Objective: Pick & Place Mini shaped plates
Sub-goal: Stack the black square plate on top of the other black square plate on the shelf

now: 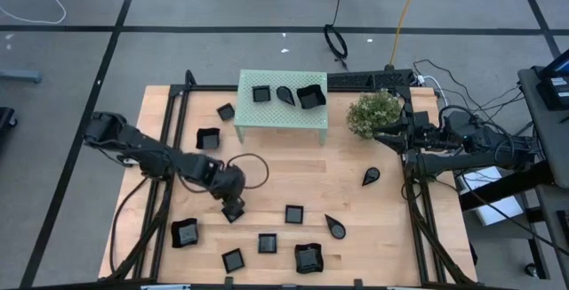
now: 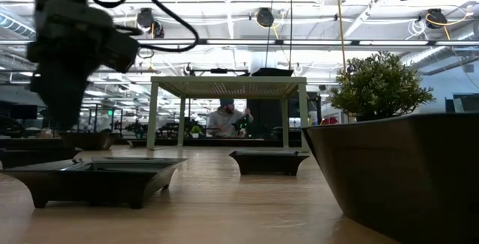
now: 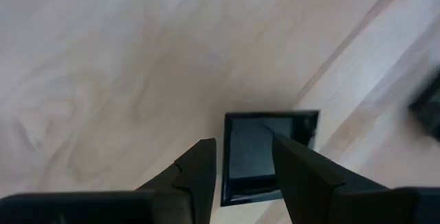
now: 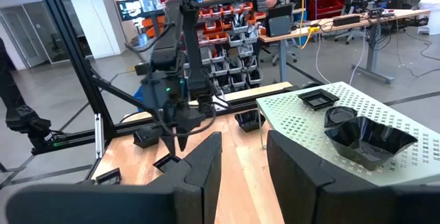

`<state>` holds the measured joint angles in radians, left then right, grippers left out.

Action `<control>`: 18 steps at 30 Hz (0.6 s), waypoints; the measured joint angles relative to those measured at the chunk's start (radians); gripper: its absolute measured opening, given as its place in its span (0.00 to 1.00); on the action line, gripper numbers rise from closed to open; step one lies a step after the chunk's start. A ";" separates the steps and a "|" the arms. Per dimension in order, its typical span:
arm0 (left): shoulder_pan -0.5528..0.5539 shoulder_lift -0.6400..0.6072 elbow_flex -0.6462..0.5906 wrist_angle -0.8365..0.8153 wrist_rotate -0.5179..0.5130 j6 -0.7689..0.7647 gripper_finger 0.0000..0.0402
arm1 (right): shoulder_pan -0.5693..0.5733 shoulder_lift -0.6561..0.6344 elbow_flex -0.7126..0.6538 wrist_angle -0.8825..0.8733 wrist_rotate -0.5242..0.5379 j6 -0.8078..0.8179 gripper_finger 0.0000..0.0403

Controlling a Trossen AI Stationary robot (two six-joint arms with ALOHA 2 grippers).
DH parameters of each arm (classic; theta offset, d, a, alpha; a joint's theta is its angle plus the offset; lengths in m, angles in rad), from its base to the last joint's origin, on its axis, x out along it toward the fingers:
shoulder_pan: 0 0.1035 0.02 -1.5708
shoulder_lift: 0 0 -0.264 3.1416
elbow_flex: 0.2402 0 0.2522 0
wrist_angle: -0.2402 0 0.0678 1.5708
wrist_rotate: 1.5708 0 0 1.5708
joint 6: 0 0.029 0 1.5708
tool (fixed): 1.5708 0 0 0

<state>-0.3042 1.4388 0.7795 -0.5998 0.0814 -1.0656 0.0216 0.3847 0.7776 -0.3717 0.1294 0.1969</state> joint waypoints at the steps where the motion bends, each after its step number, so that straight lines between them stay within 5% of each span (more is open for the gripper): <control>1: -0.019 0.007 0.000 -0.004 -0.011 -0.013 0.36 | 0.000 0.000 0.000 0.000 0.000 0.000 0.26; 14: -0.100 0.141 0.002 0.018 -0.078 -0.044 0.36 | 0.000 0.000 0.000 0.000 0.000 0.000 0.26; 18: -0.101 0.142 0.002 0.036 -0.072 -0.040 0.27 | 0.000 0.000 0.000 0.000 0.000 0.000 0.26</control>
<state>-0.4057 1.5803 0.7815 -0.5635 0.0091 -1.1055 0.0216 0.3847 0.7776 -0.3714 0.1295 0.1970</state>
